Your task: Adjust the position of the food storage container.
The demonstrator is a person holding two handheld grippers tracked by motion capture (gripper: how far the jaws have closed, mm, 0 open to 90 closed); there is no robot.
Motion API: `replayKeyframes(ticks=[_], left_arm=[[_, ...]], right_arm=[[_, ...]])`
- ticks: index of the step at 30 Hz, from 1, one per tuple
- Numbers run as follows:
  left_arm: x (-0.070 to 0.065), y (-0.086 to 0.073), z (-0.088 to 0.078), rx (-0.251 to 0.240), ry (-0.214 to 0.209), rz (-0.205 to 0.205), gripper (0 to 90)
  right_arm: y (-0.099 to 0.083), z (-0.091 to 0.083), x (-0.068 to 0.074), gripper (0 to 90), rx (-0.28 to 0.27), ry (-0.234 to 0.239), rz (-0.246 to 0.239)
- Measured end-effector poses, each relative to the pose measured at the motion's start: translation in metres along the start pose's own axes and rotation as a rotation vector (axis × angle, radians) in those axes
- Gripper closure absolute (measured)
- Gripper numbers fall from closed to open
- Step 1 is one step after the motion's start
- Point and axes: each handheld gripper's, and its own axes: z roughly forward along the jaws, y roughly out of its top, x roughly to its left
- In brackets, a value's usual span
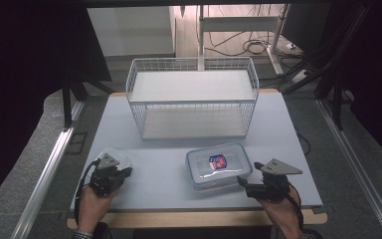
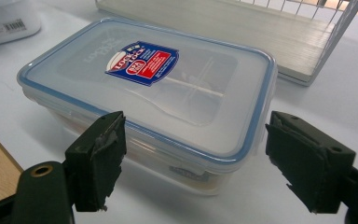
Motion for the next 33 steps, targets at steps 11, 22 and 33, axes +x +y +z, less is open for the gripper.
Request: replayKeyframes(ticks=[11, 22, 33], left_arm=[[-0.013, 0.004, 0.001, -0.06, -0.044, 0.027, 88.6], [-0.033, 0.01, 0.018, -0.068, -0.16, 0.046, 84.2], [-0.056, 0.018, 0.036, -0.061, -0.213, 0.083, 83.8]], right_arm=[[-0.001, 0.0, -0.007, 30.2, 0.02, 0.017, 0.037], [0.006, -0.008, -0.029, 79.1, 0.057, -0.029, -0.001], [0.005, 0.016, -0.045, 89.0, 0.145, -0.017, -0.016]])
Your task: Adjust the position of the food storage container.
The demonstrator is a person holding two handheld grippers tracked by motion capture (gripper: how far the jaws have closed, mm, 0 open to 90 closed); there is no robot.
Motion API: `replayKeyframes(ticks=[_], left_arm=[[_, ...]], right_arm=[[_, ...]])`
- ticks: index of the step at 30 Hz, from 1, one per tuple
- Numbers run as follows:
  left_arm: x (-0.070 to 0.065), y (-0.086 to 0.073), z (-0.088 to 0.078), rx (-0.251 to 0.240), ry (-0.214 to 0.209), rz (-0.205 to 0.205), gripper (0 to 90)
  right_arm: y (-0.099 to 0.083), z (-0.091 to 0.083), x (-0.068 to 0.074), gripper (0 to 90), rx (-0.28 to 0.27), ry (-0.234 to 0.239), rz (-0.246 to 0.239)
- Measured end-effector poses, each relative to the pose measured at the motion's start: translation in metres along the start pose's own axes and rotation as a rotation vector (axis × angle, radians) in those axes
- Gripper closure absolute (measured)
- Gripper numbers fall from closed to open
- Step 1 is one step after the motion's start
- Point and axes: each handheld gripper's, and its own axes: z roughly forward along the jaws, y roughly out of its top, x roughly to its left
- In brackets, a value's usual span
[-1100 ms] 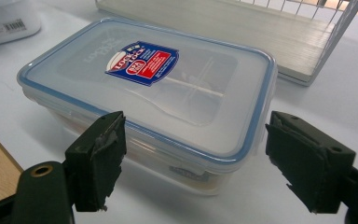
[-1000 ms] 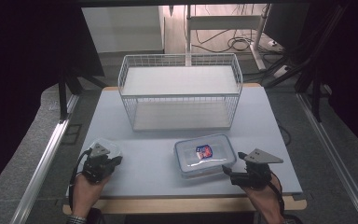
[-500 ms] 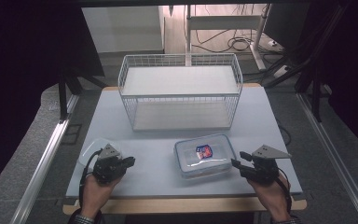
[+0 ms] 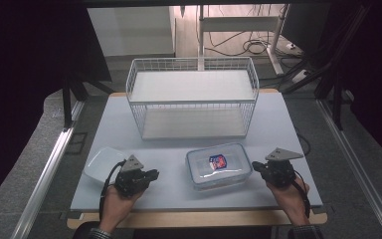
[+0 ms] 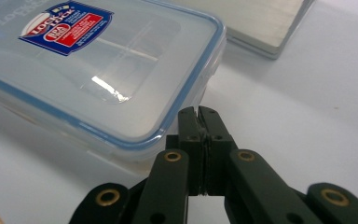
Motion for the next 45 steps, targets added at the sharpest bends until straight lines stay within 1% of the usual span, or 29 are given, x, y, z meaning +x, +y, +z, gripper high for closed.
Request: replayKeyframes(ticks=[1, 2, 3, 5, 6, 9, 10, 11, 12, 13, 16, 17, 18, 19, 22, 25, 27, 28, 29, 30, 32, 34, 35, 36, 38, 41, 42, 43, 45], left_arm=[[-0.002, 0.002, 0.005, 0.009, -0.001, 0.013, 83.8], [-0.002, 0.002, 0.005, 0.009, -0.001, 0.013, 83.8], [-0.003, 0.003, 0.007, 0.016, 0.006, 0.027, 83.8], [-0.005, 0.006, 0.011, 0.02, 0.008, 0.039, 83.8], [-0.007, 0.007, 0.015, 0.027, -0.002, 0.046, 83.9], [-0.008, 0.007, 0.018, 0.039, -0.01, 0.057, 83.8], [-0.01, 0.007, 0.018, 0.043, -0.011, 0.063, 83.8], [-0.01, 0.007, 0.018, 0.043, -0.011, 0.063, 83.8], [-0.009, 0.006, 0.018, 0.043, -0.015, 0.059, 83.8], [-0.009, 0.006, 0.018, 0.041, -0.018, 0.054, 83.7], [-0.008, 0.005, 0.018, 0.045, -0.018, 0.052, 83.6], [-0.008, 0.005, 0.018, 0.047, -0.018, 0.049, 83.5], [-0.008, 0.005, 0.018, 0.045, -0.016, 0.046, 83.5], [-0.007, 0.005, 0.018, 0.046, -0.016, 0.045, 83.4], [-0.005, 0.004, 0.017, 0.046, -0.013, 0.036, 83.4], [-0.003, 0.004, 0.016, 0.047, -0.012, 0.029, 83.2], [-0.002, 0.003, 0.015, 0.054, -0.013, 0.03, 83.1], [-0.002, 0.003, 0.015, 0.054, -0.013, 0.03, 83.1], [-0.002, 0.003, 0.015, 0.056, -0.008, 0.033, 83.1], [-0.002, 0.003, 0.015, 0.056, -0.008, 0.033, 83.2], [0.0, 0.001, 0.014, 0.065, 0.004, 0.03, 83.3], [0.001, 0.001, 0.013, 0.064, 0.004, 0.03, 83.1], [0.001, 0.001, 0.012, 0.063, 0.003, 0.022, 82.8], [0.002, 0.0, 0.009, 0.06, 0.015, 0.024, 82.6], [0.003, -0.001, 0.006, 0.056, 0.028, 0.03, 81.4], [0.005, -0.003, -0.001, 0.05, 0.041, 0.035, 74.9], [0.005, -0.003, -0.001, 0.05, 0.041, 0.035, 71.6], [0.003, -0.004, -0.006, 0.043, 0.058, 0.056, 68.4], [0.003, -0.005, -0.009, 0.031, 0.067, 0.062, 61.5]], right_arm=[[0.001, 0.004, -0.002, 89.1, 0.01, -0.003, -0.006], [0.001, 0.004, -0.002, 89.1, 0.01, -0.003, -0.006], [0.002, 0.005, -0.004, 89.1, 0.008, 0.004, 0.001], [0.002, 0.005, -0.005, 89.2, 0.005, 0.012, 0.008], [0.002, 0.005, -0.004, 89.2, 0.003, 0.021, 0.013], [0.002, 0.006, -0.002, 89.2, 0.004, 0.049, 0.022], [0.003, 0.008, 0.004, 89.2, 0.005, 0.065, 0.011], [0.003, 0.008, 0.004, 89.2, 0.005, 0.065, 0.011], [0.005, 0.008, 0.01, 89.2, 0.008, 0.078, -0.004], [0.005, 0.008, 0.013, 89.2, 0.009, 0.085, -0.01], [0.006, 0.008, 0.017, 89.2, 0.009, 0.092, -0.014], [0.007, 0.008, 0.02, 89.2, 0.008, 0.114, -0.011], [0.007, 0.008, 0.02, 89.2, 0.008, 0.114, -0.011], [0.007, 0.009, 0.024, 89.2, 0.005, 0.136, -0.009], [0.008, 0.01, 0.027, 89.2, 0.005, 0.148, -0.011], [0.009, 0.012, 0.035, 89.2, 0.003, 0.184, -0.017], [0.01, 0.012, 0.041, 89.2, 0.001, 0.201, -0.03], [0.01, 0.012, 0.041, 89.2, 0.001, 0.201, -0.03], [0.011, 0.013, 0.046, 89.2, 0.001, 0.213, -0.043], [0.011, 0.013, 0.046, 89.2, 0.001, 0.213, -0.043], [0.012, 0.014, 0.052, 89.2, -0.002, 0.229, -0.054], [0.012, 0.015, 0.054, 89.2, -0.004, 0.238, -0.06], [0.012, 0.014, 0.054, 89.2, -0.003, 0.24, -0.064], [0.013, 0.014, 0.054, 89.1, -0.002, 0.242, -0.07], [0.013, 0.012, 0.053, 88.1, -0.015, 0.228, -0.078], [0.013, 0.009, 0.051, 78.1, -0.037, 0.184, -0.087], [0.013, 0.009, 0.051, 78.1, -0.037, 0.184, -0.087], [0.012, 0.006, 0.047, 71.7, -0.05, 0.177, -0.076], [0.012, 0.004, 0.046, 64.6, -0.061, 0.17, -0.061]])
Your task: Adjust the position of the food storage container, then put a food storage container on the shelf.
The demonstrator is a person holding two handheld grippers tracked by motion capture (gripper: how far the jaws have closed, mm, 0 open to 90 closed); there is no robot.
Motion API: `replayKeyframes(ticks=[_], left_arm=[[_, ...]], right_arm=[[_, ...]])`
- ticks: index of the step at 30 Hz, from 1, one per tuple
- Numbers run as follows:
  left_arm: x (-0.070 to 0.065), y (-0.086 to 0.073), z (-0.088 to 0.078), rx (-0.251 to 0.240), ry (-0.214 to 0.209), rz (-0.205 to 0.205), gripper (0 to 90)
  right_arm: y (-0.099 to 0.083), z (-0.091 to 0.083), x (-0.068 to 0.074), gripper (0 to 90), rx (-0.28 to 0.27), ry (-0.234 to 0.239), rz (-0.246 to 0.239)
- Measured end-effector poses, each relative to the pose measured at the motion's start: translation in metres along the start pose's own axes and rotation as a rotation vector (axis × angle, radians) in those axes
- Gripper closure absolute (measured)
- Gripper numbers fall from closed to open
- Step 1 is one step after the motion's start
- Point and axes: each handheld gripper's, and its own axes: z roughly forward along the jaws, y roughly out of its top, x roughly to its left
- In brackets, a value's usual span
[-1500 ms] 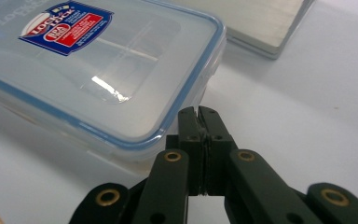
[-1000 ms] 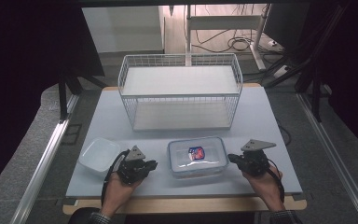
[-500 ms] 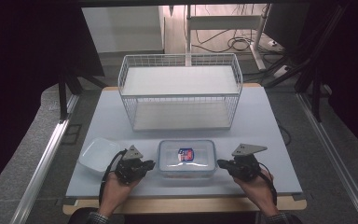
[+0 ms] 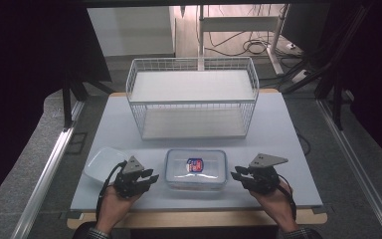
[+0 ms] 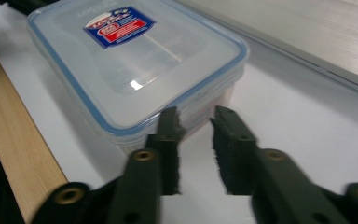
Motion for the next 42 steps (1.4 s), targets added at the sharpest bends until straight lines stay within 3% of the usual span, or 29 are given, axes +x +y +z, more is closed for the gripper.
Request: replayKeyframes(ticks=[2, 4, 5, 6, 10, 12, 15, 20, 27, 32, 37, 42], left_arm=[[0.0, -0.001, -0.001, -0.009, -0.002, -0.005, 58.5], [0.001, -0.003, -0.003, -0.027, -0.009, -0.014, 45.6], [0.002, -0.004, -0.004, -0.034, -0.012, -0.016, 45.6], [0.002, -0.005, -0.005, -0.043, -0.02, -0.018, 38.1], [0.002, -0.007, -0.007, -0.063, -0.06, -0.018, 27.1], [0.001, -0.007, -0.007, -0.057, -0.047, -0.008, 14.3], [-0.002, -0.007, -0.006, -0.034, -0.027, 0.032, 7.3], [-0.004, -0.008, -0.006, -0.032, -0.024, 0.05, 5.7], [-0.001, -0.01, -0.006, -0.075, -0.006, 0.061, 2.9], [0.002, -0.009, -0.005, -0.04, -0.016, 0.017, 4.3], [0.001, -0.005, -0.006, -0.012, -0.015, 0.016, 3.0], [0.003, 0.003, -0.014, -0.074, -0.056, -0.01, 5.8]], right_arm=[[0.0, -0.001, 0.0, 60.9, -0.006, -0.004, -0.001], [-0.001, -0.002, -0.001, 48.7, -0.014, -0.003, 0.005], [-0.001, -0.002, -0.001, 48.7, -0.014, -0.003, 0.005], [-0.003, -0.002, -0.001, 41.8, -0.011, -0.006, -0.001], [-0.005, 0.0, -0.002, 31.2, -0.022, -0.011, -0.008], [-0.006, 0.001, -0.004, 26.3, -0.02, -0.013, -0.012], [-0.008, 0.002, -0.005, 20.6, -0.023, -0.013, -0.019], [-0.01, 0.003, -0.005, 16.7, -0.022, -0.019, -0.02], [-0.011, 0.004, -0.007, 12.5, -0.017, -0.017, -0.009], [-0.01, 0.004, -0.007, 9.2, -0.021, -0.031, 0.006], [-0.008, 0.003, -0.008, 2.7, -0.008, -0.018, 0.04], [-0.002, 0.001, -0.006, 2.8, 0.004, -0.002, 0.066]])
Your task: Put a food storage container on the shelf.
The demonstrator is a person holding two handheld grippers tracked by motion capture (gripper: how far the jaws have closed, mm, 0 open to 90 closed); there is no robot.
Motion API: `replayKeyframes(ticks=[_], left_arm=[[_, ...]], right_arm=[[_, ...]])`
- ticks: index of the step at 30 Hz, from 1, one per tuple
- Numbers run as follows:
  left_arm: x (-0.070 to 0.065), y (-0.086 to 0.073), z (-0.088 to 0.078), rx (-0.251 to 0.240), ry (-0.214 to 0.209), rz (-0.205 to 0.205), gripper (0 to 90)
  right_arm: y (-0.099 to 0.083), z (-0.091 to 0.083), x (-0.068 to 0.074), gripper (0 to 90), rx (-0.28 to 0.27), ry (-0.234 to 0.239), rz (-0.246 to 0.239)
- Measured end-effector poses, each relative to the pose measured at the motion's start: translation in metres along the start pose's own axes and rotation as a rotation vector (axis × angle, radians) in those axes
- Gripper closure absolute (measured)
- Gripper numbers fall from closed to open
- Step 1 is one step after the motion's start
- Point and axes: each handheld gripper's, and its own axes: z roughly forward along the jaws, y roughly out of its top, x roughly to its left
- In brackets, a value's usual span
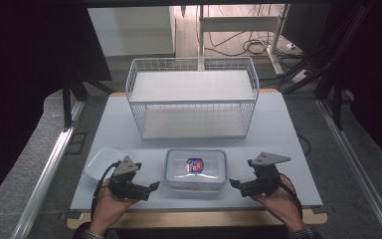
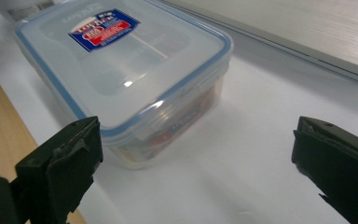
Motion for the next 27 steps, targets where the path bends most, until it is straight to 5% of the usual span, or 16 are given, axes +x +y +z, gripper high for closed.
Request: replayKeyframes(ticks=[5, 10, 18, 23, 27], left_arm=[[0.004, 0.009, 0.003, -0.006, -0.054, -0.003, 10.2], [0.012, 0.028, 0.016, -0.001, -0.087, -0.017, 12.1], [0.019, 0.035, 0.051, 0.109, -0.178, -0.094, 10.0], [0.023, 0.036, 0.066, 0.138, -0.312, -0.175, 9.1], [0.026, 0.036, 0.075, 0.157, -0.377, -0.218, 7.2]], right_arm=[[0.01, -0.001, 0.003, 13.5, 0.025, 0.03, 0.006], [0.021, 0.01, -0.001, 15.0, 0.043, 0.07, 0.023], [0.026, 0.035, -0.014, 12.1, 0.1, 0.18, 0.105], [0.022, 0.047, -0.017, 10.9, 0.142, 0.234, 0.145], [0.02, 0.058, -0.018, 10.9, 0.173, 0.337, 0.22]])
